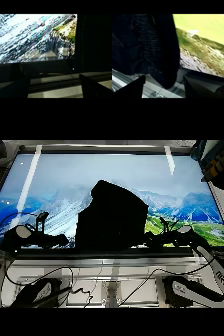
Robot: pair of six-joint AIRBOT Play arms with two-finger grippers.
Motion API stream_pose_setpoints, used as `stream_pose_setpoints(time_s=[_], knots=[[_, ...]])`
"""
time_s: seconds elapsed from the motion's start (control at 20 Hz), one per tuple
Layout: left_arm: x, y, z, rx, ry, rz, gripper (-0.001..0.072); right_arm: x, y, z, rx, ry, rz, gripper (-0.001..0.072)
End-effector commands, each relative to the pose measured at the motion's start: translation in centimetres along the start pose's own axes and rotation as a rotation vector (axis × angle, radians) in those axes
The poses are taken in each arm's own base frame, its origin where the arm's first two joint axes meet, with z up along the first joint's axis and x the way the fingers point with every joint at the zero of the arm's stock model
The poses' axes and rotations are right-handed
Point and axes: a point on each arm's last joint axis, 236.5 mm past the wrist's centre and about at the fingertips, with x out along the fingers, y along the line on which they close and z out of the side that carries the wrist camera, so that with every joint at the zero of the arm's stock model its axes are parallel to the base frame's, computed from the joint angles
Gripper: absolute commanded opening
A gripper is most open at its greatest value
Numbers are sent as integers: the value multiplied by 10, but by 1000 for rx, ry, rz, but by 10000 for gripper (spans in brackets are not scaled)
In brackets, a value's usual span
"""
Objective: Fold the clothes and pants, and hang the long-sleeved shirts on hangers.
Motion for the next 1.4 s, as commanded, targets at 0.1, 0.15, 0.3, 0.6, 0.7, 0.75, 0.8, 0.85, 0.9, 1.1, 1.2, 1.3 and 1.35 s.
stream_pose_setpoints(time_s=[0.1, 0.15, 0.3, 0.6, 0.7, 0.75, 0.8, 0.85, 0.9, 1.1, 1.2, 1.3, 1.35], knots=[[27, -7, 9, -94, 24, -75, 705, 10, 5, 18, 15, -75, 1, 444], [30, -12, 12, -105, 18, -98, 705, 10, 5, 17, 15, -70, 3, 424], [37, -26, 17, -100, 15, -175, 705, 10, 7, 17, 20, -71, 11, 405], [58, -45, -3, -20, 122, -215, 703, 9, 15, 21, 45, -84, 44, 248], [64, -50, -10, -2, 155, -217, 703, 9, 17, 22, 52, -88, 54, 248], [66, -51, -14, 8, 172, -216, 703, 9, 18, 22, 55, -89, 58, 248], [66, -51, -20, 24, 194, -210, 701, 9, 19, 22, 57, -90, 61, 248], [67, -48, -25, 40, 217, -199, 662, 9, 19, 22, 57, -89, 62, 248], [66, -46, -30, 53, 236, -191, 545, 9, 19, 22, 57, -89, 62, 248], [66, -45, -32, 59, 247, -187, 415, 9, 19, 22, 56, -88, 62, 248], [66, -45, -33, 59, 248, -188, 245, 9, 19, 20, 56, -83, 65, 248], [66, -45, -33, 60, 247, -187, 221, 9, 21, 18, 48, -73, 69, 248], [66, -47, -32, 76, 242, -196, 197, 9, 21, 17, 37, -67, 71, 247]])
